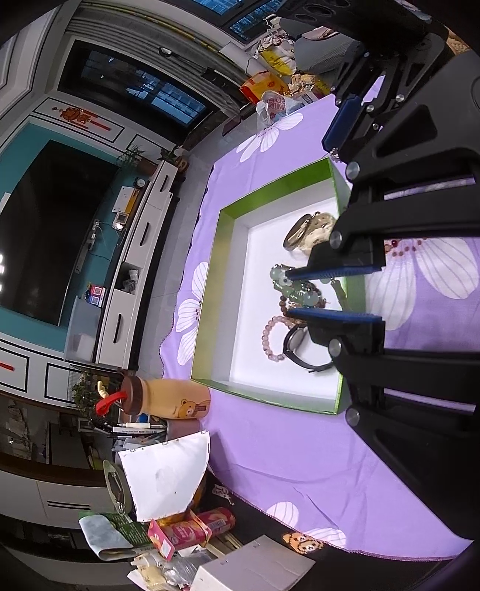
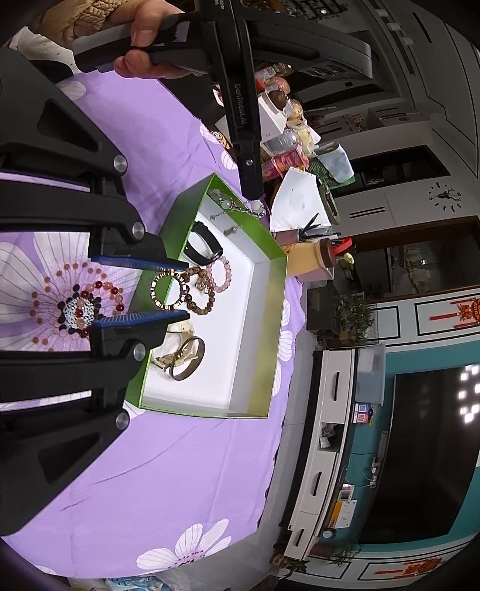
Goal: Organize jewelry
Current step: 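Lower both held pieces into the green box and open both grippers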
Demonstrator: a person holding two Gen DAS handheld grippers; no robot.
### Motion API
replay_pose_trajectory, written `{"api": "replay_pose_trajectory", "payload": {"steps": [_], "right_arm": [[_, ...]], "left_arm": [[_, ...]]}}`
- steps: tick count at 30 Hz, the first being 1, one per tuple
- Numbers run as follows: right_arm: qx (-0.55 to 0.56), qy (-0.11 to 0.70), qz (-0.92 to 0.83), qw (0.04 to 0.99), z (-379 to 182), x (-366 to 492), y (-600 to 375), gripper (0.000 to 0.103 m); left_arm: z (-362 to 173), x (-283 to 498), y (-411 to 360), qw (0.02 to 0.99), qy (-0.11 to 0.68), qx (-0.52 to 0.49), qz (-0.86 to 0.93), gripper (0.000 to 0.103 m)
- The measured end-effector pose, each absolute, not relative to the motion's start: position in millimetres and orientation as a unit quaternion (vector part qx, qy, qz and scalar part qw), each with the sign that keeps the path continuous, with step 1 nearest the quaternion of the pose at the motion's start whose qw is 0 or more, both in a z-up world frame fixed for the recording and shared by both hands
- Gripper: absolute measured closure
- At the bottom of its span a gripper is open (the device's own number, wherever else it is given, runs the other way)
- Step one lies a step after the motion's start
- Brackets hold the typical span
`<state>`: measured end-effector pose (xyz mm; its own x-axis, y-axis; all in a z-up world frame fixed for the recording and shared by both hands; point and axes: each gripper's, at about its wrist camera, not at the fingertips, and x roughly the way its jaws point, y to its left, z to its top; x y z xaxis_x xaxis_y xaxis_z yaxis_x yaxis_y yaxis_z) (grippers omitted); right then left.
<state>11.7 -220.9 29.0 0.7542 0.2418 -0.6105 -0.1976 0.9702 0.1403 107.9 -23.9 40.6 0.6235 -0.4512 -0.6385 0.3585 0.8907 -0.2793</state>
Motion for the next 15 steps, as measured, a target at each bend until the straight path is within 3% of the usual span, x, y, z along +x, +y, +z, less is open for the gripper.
{"api": "replay_pose_trajectory", "payload": {"steps": [15], "right_arm": [[0.054, 0.347, 0.100, 0.931, 17.3, 70.3, -247.2, 0.082]], "left_arm": [[20.1, 163.4, -64.7, 0.885, 0.395, -0.060, -0.238, 0.088]]}}
